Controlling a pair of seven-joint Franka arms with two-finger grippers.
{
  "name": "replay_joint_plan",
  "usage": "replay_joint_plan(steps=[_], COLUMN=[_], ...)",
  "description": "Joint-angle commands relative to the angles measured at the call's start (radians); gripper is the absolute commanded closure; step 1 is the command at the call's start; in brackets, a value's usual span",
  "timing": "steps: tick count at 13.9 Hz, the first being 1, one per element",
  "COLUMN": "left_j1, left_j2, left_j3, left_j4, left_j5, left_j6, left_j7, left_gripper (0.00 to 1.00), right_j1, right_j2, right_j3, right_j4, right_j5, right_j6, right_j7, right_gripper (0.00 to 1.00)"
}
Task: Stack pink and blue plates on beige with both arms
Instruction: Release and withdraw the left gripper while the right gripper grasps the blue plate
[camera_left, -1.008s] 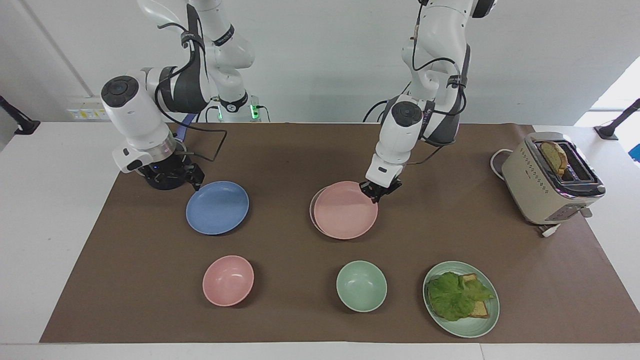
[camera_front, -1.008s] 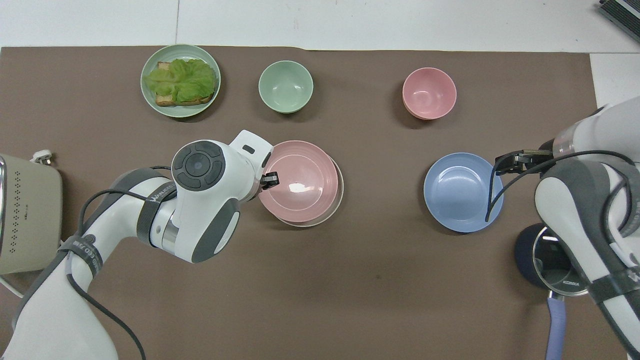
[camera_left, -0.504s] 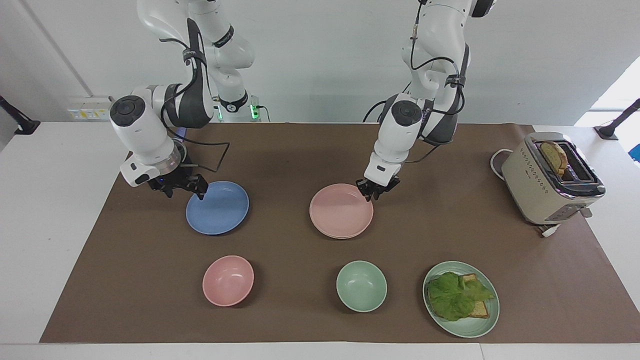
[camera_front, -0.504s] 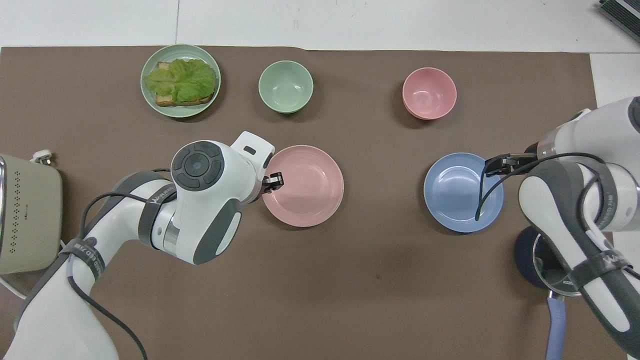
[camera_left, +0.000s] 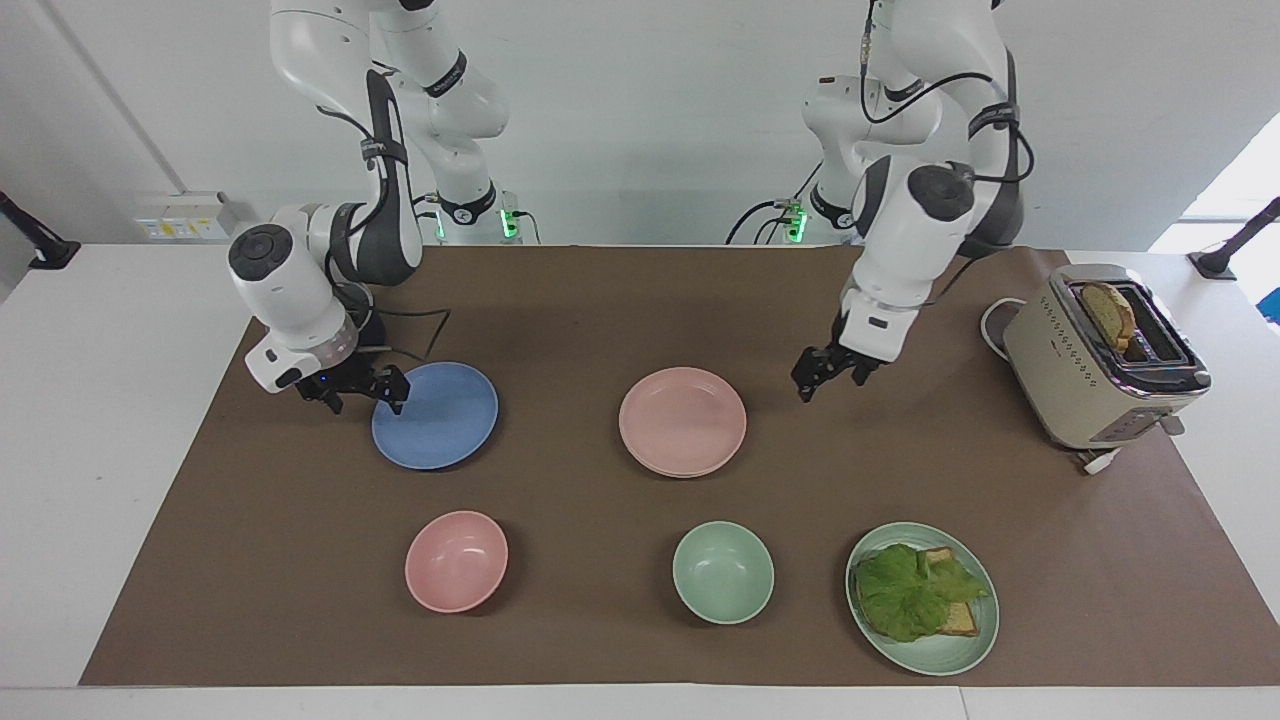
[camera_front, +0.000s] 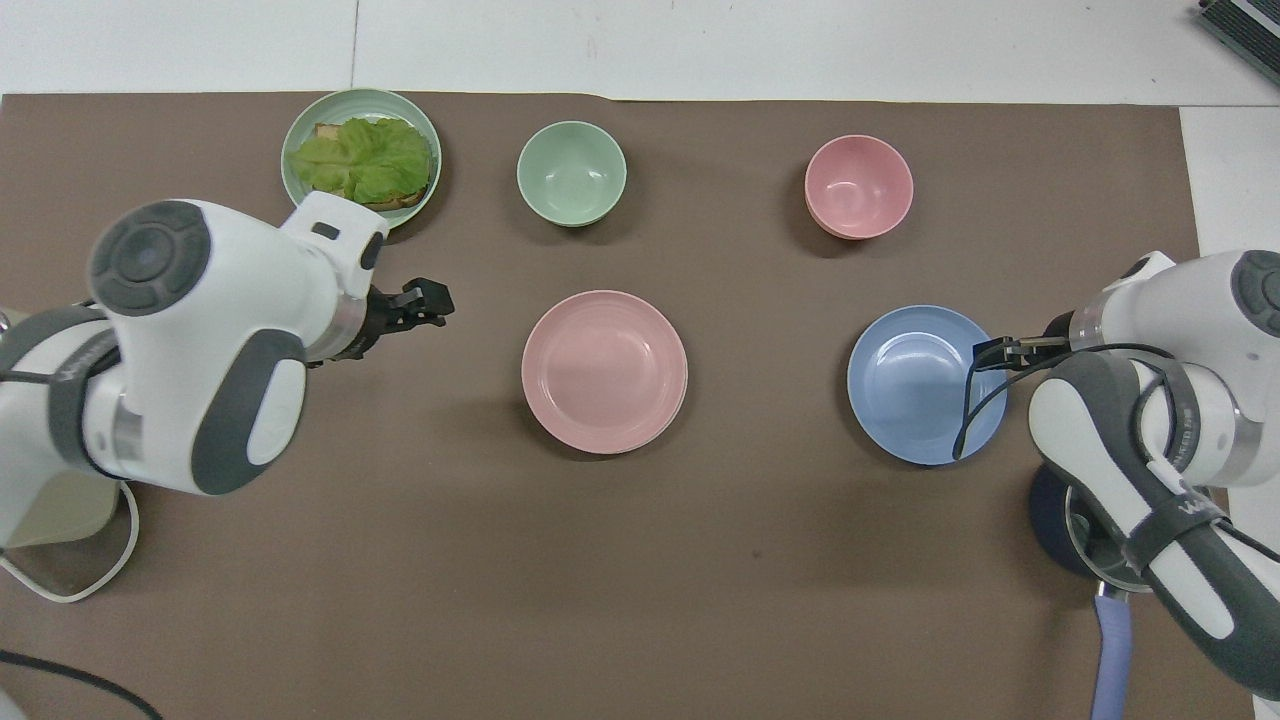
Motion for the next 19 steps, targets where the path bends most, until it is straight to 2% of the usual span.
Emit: replay_joint_plan(steps=[1,5,8,9,10,11,14,17,19], left_j1=[0.085,0.171,0.2,0.201,0.201,0.204,0.22,0.229,0.227], left_j2=[-0.061,-0.077,-0.073,-0.067,-0.064,-0.065,-0.088,-0.137,-0.143], left_j3=[-0.008,-0.003,-0.003,-0.003,-0.002,0.0,0.003,0.005,0.0], left_j4=[-0.014,0.005,0.093,0.142,0.182,0.21,0.246,0.246,0.244], left_j5=[-0.012,0.031,0.07,0.088,0.097,0.097,0.096,0.087,0.085], left_j6=[-0.077,-0.12,-0.244,-0.293,-0.327,-0.351,-0.422,-0.454,-0.464], left_j7=[0.11,0.319,0.451,0.486,0.506,0.509,0.512,0.512,0.502], left_gripper=[0.0,0.0,0.0,0.0,0.0,0.0,0.0,0.0,0.0], right_j1=[-0.024,-0.023,-0.021,-0.021,-0.023,-0.023,-0.009,0.015,0.037], right_j2=[0.007,0.007,0.005,0.007,0.007,0.005,-0.013,-0.079,-0.131], right_j3=[0.011,0.012,0.012,0.012,0.012,0.012,0.014,0.021,0.021], right_j4=[-0.031,-0.052,-0.052,-0.052,-0.052,-0.051,-0.034,-0.016,-0.012], right_j5=[0.007,0.039,0.093,0.099,0.099,0.107,0.142,0.147,0.212], right_j6=[0.038,0.038,0.026,0.026,0.024,0.023,-0.015,-0.091,-0.152], right_j7=[-0.038,-0.048,-0.066,-0.066,-0.066,-0.066,-0.072,-0.058,-0.052], right_gripper=[0.13,0.32,0.68,0.85,0.97,1.0,1.0,1.0,1.0])
